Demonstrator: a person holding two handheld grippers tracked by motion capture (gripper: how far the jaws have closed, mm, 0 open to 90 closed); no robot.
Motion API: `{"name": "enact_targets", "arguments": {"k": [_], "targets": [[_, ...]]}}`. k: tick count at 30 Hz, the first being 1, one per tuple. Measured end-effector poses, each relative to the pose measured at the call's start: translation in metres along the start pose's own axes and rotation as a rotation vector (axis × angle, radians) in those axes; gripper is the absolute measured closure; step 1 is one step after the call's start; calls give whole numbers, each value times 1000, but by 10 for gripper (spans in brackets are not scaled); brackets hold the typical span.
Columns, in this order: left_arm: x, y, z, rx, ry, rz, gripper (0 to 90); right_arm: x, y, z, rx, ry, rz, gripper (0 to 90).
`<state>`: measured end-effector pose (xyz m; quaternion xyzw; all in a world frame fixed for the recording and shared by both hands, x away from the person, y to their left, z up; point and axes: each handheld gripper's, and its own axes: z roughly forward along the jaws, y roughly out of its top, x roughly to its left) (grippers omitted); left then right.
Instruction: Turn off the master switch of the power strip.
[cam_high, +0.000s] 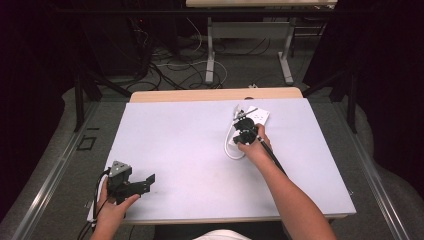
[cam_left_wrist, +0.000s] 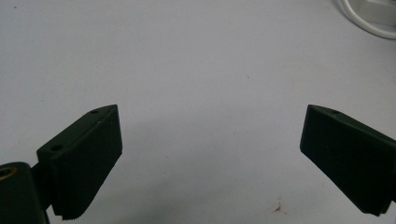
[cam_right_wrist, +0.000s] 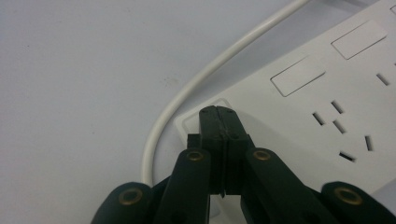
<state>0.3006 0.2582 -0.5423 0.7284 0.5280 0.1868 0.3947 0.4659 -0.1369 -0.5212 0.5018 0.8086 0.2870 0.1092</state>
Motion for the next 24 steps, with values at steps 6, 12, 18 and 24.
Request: {"name": "enact_targets", "arguments": {"k": [6, 12, 18, 24], "targets": [[0, 0, 0, 0, 0, -1, 57, -1, -1, -1, -7, 11, -3, 900], [1, 0, 1, -3, 3, -6, 57, -2, 0, -2, -34, 6, 8, 900], [0, 1, 1, 4, -3, -5, 57, -2, 0, -3, -21, -1, 2, 900], [0, 0, 2, 4, -3, -4, 58, -2, 0, -3, -22, -3, 6, 900]]}}
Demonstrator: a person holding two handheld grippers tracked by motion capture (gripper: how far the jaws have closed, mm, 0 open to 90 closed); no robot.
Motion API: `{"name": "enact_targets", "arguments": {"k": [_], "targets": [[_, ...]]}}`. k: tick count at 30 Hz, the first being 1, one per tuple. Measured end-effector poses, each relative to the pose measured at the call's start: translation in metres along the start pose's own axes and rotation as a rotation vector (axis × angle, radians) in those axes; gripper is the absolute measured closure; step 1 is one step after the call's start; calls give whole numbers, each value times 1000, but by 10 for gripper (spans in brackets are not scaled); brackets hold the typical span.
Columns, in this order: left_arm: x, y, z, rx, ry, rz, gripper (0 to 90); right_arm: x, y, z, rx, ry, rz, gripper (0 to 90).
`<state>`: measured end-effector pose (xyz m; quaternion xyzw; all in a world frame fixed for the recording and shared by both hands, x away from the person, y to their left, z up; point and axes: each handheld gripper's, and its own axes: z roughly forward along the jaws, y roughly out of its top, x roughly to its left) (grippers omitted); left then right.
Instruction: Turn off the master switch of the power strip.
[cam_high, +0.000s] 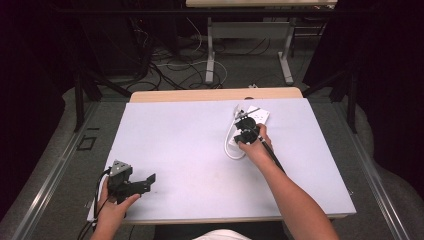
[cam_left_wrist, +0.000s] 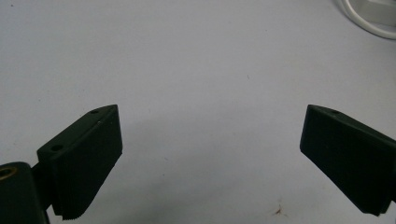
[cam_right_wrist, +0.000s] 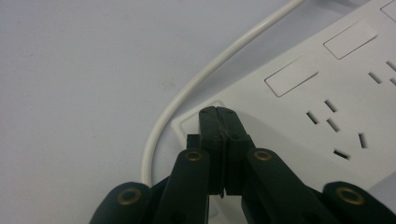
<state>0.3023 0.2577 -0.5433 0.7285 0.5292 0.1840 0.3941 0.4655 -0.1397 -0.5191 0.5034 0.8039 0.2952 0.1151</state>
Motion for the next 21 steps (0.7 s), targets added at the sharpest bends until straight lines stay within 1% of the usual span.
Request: {"name": "enact_targets", "arguments": {"k": [3, 4, 7, 8, 10, 11, 14, 15, 19, 20, 21], "targets": [[0, 0, -1, -3, 2, -4, 58, 0, 0, 0, 2, 1, 5, 899], [0, 0, -1, -4, 1, -6, 58, -1, 0, 0, -4, -1, -5, 894], [0, 0, 0, -3, 1, -3, 58, -1, 0, 0, -1, -2, -7, 885], [0, 0, 0, -2, 1, -2, 58, -1, 0, 0, 2, -3, 4, 882], [0, 0, 0, 1, -1, -3, 58, -2, 0, -1, 3, -5, 6, 873], [0, 0, 0, 1, -1, -3, 58, -2, 0, -1, 1, -5, -3, 869], [0, 0, 0, -3, -2, -7, 58, -3, 0, -1, -4, 0, -1, 856], [-1, 0, 1, -7, -3, -11, 58, -2, 0, -2, -1, -2, 12, 850], [-1, 0, 1, -7, -3, -10, 58, -3, 0, -4, -3, 2, 8, 840], [-1, 1, 1, -8, -3, -10, 58, -3, 0, -3, -22, 5, 8, 837], [-1, 1, 1, -7, -3, -10, 58, -3, 0, -4, -8, 2, 10, 836]]}}
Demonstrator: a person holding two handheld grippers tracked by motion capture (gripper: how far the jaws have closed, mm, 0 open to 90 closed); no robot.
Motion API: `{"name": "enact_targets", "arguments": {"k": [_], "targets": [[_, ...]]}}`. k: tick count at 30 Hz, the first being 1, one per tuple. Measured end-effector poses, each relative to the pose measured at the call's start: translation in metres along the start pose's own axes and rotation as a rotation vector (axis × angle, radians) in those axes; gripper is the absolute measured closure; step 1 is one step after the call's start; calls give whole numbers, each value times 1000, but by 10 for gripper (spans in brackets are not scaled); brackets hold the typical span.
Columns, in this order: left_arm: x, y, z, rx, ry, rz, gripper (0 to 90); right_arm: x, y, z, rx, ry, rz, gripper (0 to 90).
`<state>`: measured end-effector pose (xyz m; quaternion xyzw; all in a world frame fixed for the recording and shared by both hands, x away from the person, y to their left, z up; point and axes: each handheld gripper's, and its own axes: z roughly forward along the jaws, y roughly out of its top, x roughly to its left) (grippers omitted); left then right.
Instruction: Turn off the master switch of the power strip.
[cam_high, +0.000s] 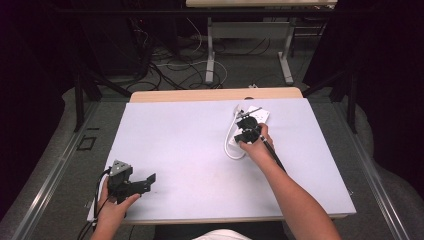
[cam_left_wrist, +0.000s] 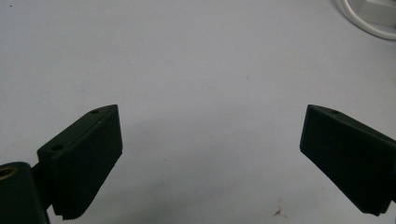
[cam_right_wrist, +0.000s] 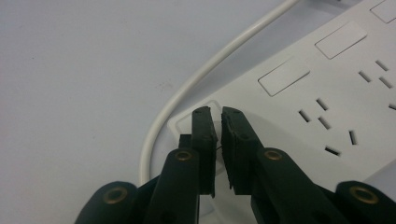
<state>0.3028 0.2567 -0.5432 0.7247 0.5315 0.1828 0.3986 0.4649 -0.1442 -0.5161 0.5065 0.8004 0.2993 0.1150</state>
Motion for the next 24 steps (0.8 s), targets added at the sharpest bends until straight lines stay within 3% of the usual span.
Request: {"name": "enact_targets", "arguments": {"k": [24], "targets": [[0, 0, 0, 0, 1, 2, 58, -2, 2, -9, -17, 22, -5, 773]]}}
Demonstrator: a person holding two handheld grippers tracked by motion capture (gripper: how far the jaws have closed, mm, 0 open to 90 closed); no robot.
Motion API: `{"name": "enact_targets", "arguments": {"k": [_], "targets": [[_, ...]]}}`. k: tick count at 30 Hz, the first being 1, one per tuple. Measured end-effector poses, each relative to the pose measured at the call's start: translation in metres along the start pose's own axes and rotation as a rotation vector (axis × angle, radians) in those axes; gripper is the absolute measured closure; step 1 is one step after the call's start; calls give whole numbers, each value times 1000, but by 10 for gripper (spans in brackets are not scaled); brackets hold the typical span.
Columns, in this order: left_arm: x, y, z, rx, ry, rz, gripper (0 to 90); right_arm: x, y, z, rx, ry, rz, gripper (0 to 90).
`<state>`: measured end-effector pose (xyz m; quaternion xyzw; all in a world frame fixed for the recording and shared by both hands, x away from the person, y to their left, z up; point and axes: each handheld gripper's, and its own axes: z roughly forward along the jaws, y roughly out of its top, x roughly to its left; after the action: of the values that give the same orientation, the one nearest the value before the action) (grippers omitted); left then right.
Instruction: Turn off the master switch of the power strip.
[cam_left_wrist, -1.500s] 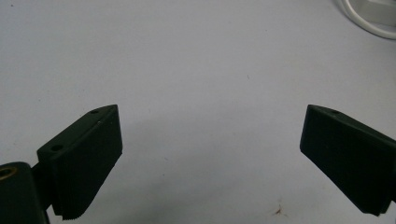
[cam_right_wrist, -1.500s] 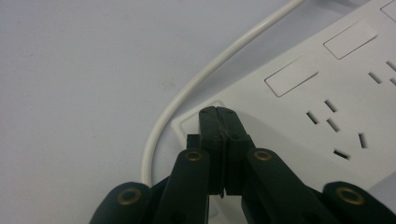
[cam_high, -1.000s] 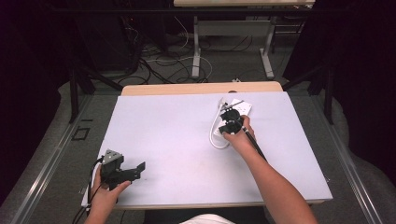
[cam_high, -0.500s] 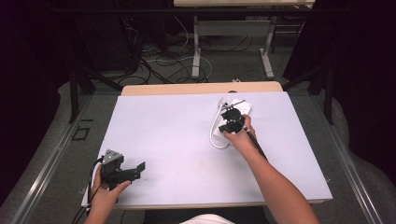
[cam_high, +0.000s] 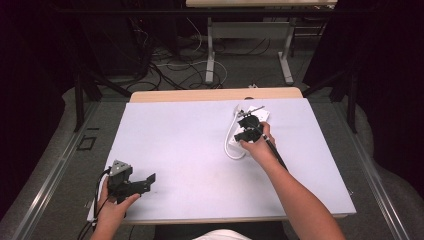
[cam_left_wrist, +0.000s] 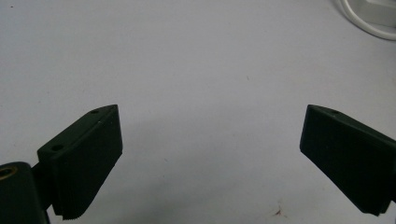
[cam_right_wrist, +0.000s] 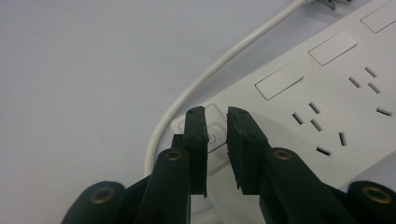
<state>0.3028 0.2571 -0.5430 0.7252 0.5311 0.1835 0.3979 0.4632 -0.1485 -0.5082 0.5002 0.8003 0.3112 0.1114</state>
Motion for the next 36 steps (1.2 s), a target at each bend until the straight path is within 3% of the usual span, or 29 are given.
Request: {"name": "enact_targets", "arguments": {"k": [9, 15, 20, 22, 31, 32, 36], "targets": [[0, 0, 0, 0, -1, -1, 58, 1, 1, -2, 5, 27, -8, 702], [0, 0, 0, 0, -1, -1, 59, 1, 1, -3, 5, 46, -8, 609], [0, 0, 0, 0, -1, 0, 60, 0, 2, -4, -7, 54, -48, 550], [-1, 0, 0, -1, -1, -1, 60, 1, 2, -6, -11, 73, -40, 529], [-1, 0, 0, 1, -1, 0, 61, 0, 0, -12, -5, 68, -94, 469], [-1, 0, 0, -1, 0, 0, 60, 2, 0, -13, -1, 62, -70, 458], [-1, 0, 0, 2, -1, 1, 60, 2, -1, -17, -5, 64, -88, 427]]}}
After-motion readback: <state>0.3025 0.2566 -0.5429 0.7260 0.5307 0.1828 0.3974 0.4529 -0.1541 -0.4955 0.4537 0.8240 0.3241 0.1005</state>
